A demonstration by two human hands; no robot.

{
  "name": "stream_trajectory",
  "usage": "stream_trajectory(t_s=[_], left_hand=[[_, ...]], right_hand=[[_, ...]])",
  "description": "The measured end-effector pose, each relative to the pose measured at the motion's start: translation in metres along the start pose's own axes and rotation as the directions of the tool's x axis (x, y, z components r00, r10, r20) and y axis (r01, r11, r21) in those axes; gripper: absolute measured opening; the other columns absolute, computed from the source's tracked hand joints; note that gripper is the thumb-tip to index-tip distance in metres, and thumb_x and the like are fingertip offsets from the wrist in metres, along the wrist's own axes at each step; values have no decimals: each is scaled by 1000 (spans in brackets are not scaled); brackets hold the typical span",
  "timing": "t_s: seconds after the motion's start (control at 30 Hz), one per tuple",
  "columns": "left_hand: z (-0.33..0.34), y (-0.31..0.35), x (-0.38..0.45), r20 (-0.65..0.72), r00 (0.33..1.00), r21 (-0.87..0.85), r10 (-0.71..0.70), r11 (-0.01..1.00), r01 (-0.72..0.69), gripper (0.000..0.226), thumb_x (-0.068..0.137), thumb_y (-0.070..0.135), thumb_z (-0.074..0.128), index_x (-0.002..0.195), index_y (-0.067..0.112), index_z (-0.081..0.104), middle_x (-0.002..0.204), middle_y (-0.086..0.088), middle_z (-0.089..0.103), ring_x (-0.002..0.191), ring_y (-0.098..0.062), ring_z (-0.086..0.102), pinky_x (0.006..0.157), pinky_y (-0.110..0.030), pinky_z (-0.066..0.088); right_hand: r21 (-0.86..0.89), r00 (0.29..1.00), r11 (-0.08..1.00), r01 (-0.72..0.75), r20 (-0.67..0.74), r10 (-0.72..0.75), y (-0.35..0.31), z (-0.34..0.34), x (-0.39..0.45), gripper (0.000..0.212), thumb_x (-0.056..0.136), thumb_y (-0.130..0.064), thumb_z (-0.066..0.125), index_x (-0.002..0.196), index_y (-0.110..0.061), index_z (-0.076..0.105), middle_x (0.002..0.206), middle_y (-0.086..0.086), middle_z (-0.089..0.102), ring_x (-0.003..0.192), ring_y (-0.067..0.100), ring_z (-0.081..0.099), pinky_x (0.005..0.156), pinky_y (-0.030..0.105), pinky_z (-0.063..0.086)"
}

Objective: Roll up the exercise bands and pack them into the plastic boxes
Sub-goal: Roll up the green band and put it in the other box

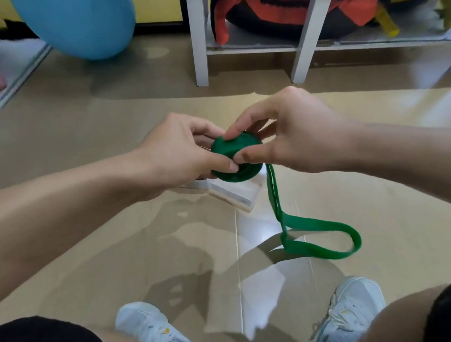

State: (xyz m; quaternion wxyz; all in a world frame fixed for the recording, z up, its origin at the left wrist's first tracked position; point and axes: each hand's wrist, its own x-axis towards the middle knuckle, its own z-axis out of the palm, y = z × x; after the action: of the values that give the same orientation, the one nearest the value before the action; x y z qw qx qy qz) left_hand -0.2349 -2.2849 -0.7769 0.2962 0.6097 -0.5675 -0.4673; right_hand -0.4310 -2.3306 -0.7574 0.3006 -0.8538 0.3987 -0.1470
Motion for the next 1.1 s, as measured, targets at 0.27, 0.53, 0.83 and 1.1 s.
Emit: stream_trajectory(t_s=[0.27, 0.53, 0.83, 1.1], left_hand=[[2, -14, 9, 55, 991, -546, -126, 827, 135, 46, 66, 0, 73, 111, 2, 63, 108, -15, 77, 94, -27, 77, 79, -34, 64], [15, -16, 18, 74, 997, 54, -27, 998, 23, 60, 63, 21, 95, 112, 27, 61, 103, 6, 78, 93, -11, 75, 86, -28, 59], [17, -13, 18, 39, 993, 69, -107, 992, 104, 33, 67, 1, 90, 94, 10, 74, 86, -4, 80, 87, -25, 78, 87, -42, 63], [16, -23, 12, 74, 985, -393, -158, 903, 174, 38, 72, -25, 68, 97, 2, 59, 91, -17, 76, 79, -25, 75, 67, -30, 63]], right_hand=[[412, 990, 905, -107, -35, 134, 39, 3, 2, 38, 64, -26, 90, 88, -13, 64, 95, 15, 74, 94, 31, 73, 87, 51, 60], [166, 993, 979, -116, -10, 120, 28, 10, -1, 22, 72, -23, 88, 82, -30, 70, 80, -10, 75, 77, 10, 72, 75, 37, 61], [178, 998, 982, -59, 30, 55, 30, 14, -3, 25, 77, -16, 86, 91, -34, 77, 102, -15, 77, 96, -4, 70, 89, 22, 57], [359, 996, 932, -49, -46, 70, 45, 17, -2, 40, 65, -19, 94, 87, -26, 61, 99, 0, 74, 99, 18, 71, 85, 43, 62]])
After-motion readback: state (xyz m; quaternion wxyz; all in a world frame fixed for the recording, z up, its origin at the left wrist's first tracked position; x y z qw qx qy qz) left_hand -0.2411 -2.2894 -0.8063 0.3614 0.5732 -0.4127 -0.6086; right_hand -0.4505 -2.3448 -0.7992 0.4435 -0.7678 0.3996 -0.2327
